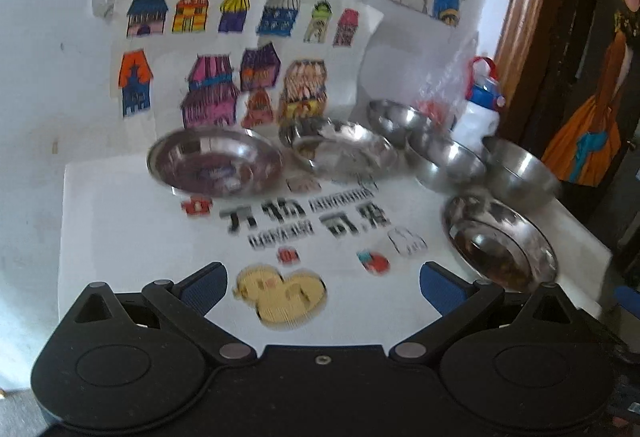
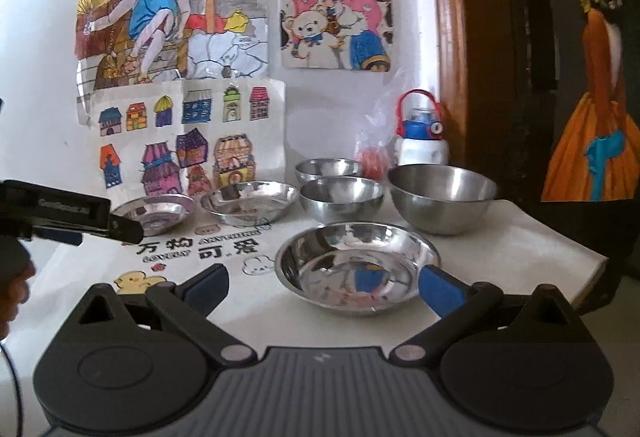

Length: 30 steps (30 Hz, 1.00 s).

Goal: Organize plates and bowls
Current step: 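Move both grippers toward the rim of the large steel plate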

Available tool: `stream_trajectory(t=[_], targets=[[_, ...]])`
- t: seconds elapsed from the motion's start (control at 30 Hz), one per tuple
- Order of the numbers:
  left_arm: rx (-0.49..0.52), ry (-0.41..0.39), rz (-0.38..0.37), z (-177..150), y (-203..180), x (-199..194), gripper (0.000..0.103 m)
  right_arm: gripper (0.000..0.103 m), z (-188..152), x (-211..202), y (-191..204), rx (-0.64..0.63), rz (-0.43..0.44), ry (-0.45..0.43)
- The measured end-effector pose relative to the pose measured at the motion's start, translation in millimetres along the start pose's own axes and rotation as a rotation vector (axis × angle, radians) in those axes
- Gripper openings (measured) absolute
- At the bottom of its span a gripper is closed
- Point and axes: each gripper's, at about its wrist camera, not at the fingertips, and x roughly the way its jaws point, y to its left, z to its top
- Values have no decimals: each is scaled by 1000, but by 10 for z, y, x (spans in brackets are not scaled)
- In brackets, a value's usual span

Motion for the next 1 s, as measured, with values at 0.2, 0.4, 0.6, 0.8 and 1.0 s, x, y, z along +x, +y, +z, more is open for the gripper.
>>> stream_trajectory(t=[0.2,0.4,0.6,0.8,1.0], targets=[[53,-11,62,237,112,171,102,103,166,218,69,-82,46,-5],[80,-27,83,385,199,238,102,103,296,409,140,-108,85,-4],[131,-25,73,464,87,402,102,103,419,610,75,-132,77,18],[157,-23,66,597,64,594,102,103,496,820,87,-149,89,22],[188,-19,30,727,56,771,102,103,504,933,-9,-137,30,30]])
